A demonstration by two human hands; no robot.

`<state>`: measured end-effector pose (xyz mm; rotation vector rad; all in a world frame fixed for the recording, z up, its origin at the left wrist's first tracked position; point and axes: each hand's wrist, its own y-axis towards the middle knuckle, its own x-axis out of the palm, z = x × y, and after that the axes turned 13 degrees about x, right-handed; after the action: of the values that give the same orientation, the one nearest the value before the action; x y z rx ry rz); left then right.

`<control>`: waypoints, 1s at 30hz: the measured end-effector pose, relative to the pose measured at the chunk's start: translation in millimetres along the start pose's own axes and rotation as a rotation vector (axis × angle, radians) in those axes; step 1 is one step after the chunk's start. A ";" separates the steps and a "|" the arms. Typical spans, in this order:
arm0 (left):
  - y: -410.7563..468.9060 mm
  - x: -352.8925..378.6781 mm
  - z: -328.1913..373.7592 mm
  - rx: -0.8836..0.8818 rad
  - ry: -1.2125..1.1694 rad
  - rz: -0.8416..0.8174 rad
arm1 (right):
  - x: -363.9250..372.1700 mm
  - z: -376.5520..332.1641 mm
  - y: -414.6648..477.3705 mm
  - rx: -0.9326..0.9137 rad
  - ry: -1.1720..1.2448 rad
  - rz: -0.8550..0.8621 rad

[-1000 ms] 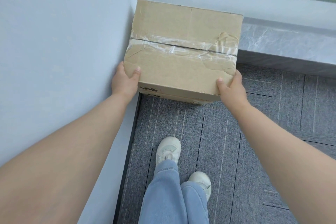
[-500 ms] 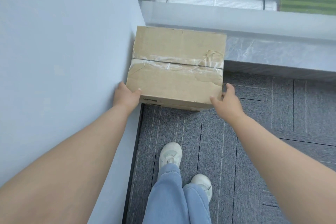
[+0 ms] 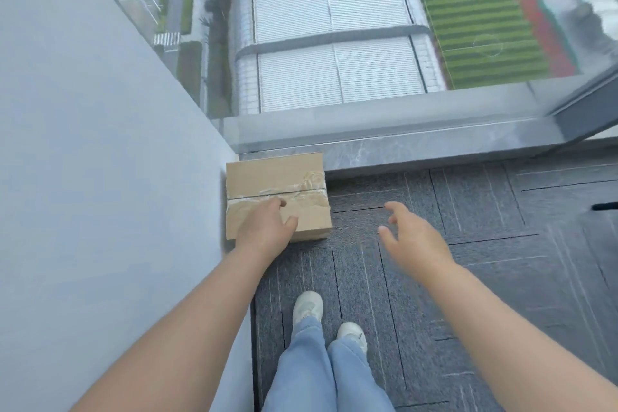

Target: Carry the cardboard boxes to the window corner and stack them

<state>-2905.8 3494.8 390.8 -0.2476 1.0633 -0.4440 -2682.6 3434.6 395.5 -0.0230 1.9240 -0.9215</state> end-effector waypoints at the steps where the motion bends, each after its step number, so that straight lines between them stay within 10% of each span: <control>1: -7.1 -8.9 20.9 0.073 0.039 -0.009 | -14.5 6.5 -14.8 0.017 0.017 0.021; 14: -77.1 -16.2 245.6 0.982 0.154 -0.092 | -89.3 162.9 -203.6 0.536 0.539 0.479; 30: -360.0 180.1 407.5 1.895 0.222 -0.710 | 105.9 273.8 -513.1 1.540 1.031 1.008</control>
<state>-2555.5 3086.0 586.5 1.1721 0.3509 -1.9168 -2708.1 2867.1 558.9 2.3866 1.0815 -1.4819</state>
